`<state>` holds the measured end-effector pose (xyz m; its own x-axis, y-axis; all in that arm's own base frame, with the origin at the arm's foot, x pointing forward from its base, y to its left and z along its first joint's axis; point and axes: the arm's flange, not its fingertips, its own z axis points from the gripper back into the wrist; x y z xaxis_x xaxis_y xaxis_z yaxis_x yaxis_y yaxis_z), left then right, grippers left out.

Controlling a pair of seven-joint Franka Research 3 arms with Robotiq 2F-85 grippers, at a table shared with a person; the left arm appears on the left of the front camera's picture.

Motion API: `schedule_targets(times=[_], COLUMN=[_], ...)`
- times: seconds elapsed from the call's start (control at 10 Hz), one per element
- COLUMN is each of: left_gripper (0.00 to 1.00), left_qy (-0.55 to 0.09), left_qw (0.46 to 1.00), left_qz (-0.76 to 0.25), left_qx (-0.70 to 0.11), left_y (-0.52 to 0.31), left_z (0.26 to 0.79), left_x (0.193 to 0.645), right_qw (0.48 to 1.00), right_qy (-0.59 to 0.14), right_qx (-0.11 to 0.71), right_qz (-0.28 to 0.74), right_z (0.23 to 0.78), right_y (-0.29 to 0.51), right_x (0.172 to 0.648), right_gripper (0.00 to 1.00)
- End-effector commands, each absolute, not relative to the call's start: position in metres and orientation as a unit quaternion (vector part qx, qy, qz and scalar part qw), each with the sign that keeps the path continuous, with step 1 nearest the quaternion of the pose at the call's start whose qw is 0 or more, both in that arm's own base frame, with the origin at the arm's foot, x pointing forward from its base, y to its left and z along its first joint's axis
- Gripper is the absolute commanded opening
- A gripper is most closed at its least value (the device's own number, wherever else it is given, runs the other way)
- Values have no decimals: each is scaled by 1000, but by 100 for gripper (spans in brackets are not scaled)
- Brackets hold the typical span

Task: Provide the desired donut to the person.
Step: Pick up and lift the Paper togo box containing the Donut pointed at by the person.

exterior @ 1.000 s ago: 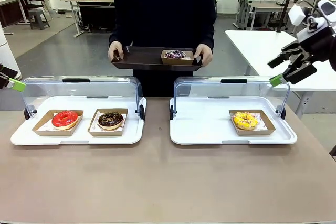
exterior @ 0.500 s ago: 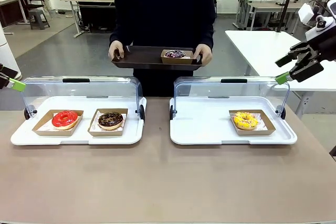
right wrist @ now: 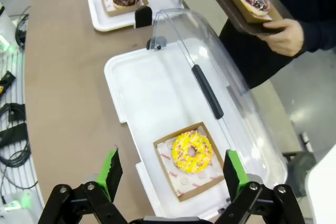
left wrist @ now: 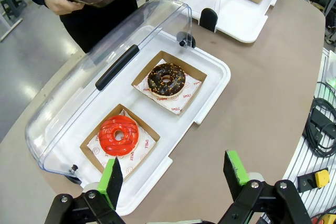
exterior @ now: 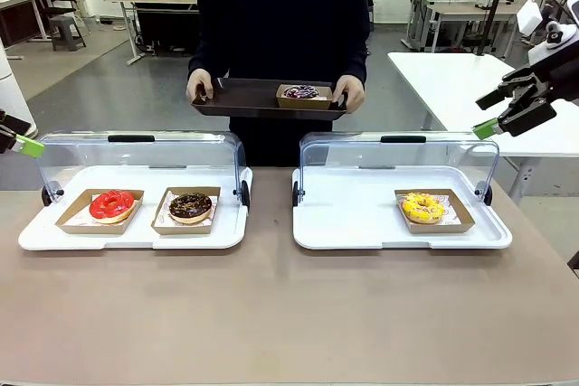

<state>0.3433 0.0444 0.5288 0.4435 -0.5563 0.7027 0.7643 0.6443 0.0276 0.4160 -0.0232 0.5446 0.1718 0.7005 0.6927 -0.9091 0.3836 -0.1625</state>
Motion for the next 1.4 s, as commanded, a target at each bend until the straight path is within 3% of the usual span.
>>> schedule_targets(times=[0.0, 1.3], left_gripper=[100, 100], left_qy=[-352, -352], left_qw=[835, 835], left_qz=[-393, -393], left_qx=[-154, -154], left_y=[45, 45], left_z=[528, 528], left_x=[343, 343], right_qw=[740, 743], right_qy=[-387, -378], right_qx=[151, 157], right_qz=[529, 529], right_z=[542, 546], right_y=[-19, -19], right_x=[416, 418], right_gripper=[100, 100])
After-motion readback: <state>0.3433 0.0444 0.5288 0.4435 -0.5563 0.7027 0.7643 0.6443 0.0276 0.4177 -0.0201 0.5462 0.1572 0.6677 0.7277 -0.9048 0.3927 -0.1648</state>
